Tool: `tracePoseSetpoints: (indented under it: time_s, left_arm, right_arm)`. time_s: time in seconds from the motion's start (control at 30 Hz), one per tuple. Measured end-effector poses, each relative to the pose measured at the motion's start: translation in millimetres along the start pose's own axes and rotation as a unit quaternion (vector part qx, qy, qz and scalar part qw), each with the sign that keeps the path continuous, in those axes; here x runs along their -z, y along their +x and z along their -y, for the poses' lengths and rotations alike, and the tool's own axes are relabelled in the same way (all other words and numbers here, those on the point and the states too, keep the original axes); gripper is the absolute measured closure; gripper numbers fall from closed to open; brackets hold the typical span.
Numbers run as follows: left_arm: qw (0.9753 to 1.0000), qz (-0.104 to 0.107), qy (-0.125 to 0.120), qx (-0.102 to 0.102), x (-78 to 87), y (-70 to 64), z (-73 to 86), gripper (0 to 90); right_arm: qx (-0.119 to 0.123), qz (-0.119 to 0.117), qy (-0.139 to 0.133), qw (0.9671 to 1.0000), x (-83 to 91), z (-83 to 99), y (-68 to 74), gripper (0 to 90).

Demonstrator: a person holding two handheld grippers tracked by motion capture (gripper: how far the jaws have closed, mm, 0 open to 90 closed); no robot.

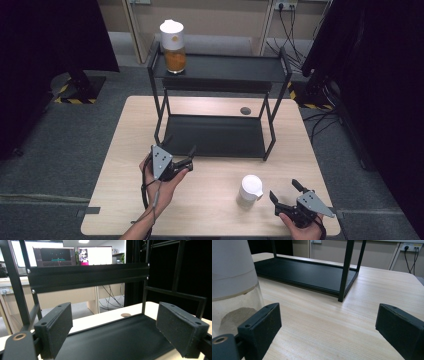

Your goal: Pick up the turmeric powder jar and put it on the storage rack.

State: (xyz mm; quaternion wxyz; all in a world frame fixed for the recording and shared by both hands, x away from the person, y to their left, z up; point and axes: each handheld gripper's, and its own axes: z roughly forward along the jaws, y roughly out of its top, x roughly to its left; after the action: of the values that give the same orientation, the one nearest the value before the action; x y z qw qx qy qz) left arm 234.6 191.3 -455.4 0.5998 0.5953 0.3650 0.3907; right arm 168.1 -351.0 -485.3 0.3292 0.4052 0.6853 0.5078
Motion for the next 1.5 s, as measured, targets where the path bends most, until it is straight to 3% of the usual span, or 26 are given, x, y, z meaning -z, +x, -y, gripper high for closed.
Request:
tracePoseSetpoints:
  time_s: [0.37,0.97,1.2,1.5]
  left_arm:
    - [0.9998,0.005,0.019,0.007,3.7,0.9,16.0,12.9]
    - [0.9974,0.003,0.070,0.018,7.7,4.3,59.7,12.2]
    - [0.9972,0.009,0.074,0.008,6.2,3.8,60.6,11.5]
    - [0.9971,0.008,0.073,0.019,7.0,6.6,60.9,11.4]
  right_arm:
    - [0.001,0.000,-0.001,1.0000,0.1,0.2,0.1,6.7]
    - [0.003,-0.001,-0.001,1.0000,0.1,0.4,0.0,6.7]
    - [0.004,-0.001,-0.002,1.0000,0.8,0.9,0.2,6.7]
    - [0.004,0.002,-0.001,1.0000,0.8,0.6,0.6,6.7]
